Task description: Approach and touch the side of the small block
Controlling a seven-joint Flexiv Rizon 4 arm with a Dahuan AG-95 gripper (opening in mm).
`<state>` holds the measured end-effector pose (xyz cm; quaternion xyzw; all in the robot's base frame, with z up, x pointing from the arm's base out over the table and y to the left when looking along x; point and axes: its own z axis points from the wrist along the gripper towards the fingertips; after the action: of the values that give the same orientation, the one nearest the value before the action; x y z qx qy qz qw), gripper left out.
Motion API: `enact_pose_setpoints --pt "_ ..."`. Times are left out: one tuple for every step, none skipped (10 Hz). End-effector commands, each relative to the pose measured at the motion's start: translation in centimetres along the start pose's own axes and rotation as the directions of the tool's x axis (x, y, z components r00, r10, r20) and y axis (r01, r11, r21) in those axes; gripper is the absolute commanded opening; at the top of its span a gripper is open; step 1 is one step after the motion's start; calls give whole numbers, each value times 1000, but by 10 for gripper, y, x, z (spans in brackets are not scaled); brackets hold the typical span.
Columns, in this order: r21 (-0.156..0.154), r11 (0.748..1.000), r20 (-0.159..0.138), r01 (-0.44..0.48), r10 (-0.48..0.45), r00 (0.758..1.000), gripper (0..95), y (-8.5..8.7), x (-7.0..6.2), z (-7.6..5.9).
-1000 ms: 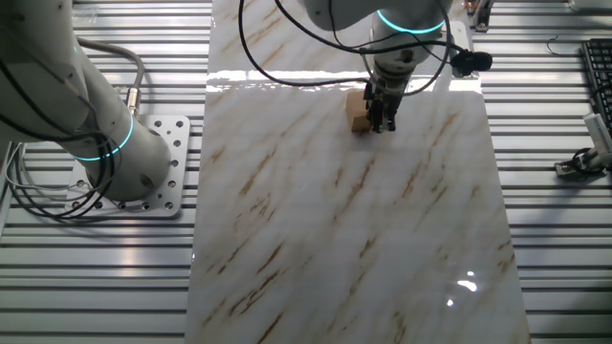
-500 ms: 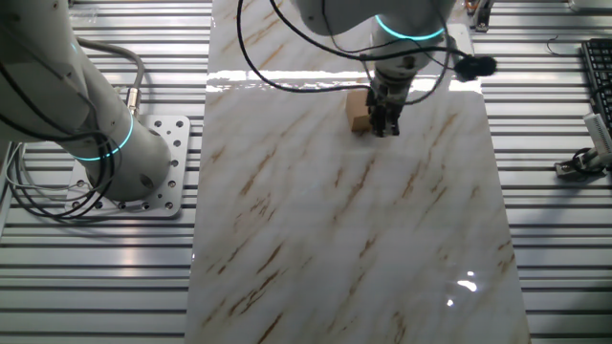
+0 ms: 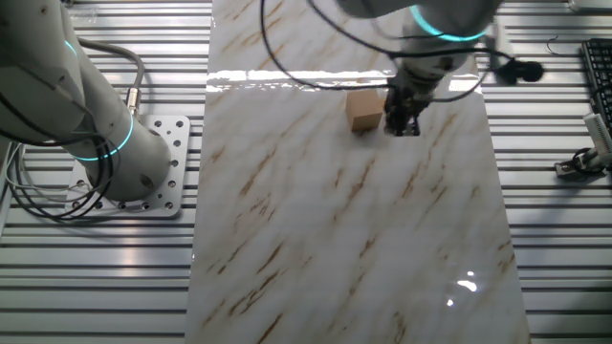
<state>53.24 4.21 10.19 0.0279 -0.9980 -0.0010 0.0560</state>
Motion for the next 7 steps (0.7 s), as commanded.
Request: enact_pose_setpoints --pt "-11 999 17 -35 35 999 0 2 -4 -5" --pt "-11 999 17 -37 37 999 0 2 -4 -5" --pt "-10 999 17 -33 33 999 0 2 -4 -4" --pt "-13 1000 18 -26 27 999 0 2 -4 -4" --pt "-13 1000 18 -22 22 1000 0 2 -4 -4" --pt "-27 999 19 -17 17 1000 0 2 -4 -4" --pt "-38 999 19 -7 7 1000 0 2 -4 -4"
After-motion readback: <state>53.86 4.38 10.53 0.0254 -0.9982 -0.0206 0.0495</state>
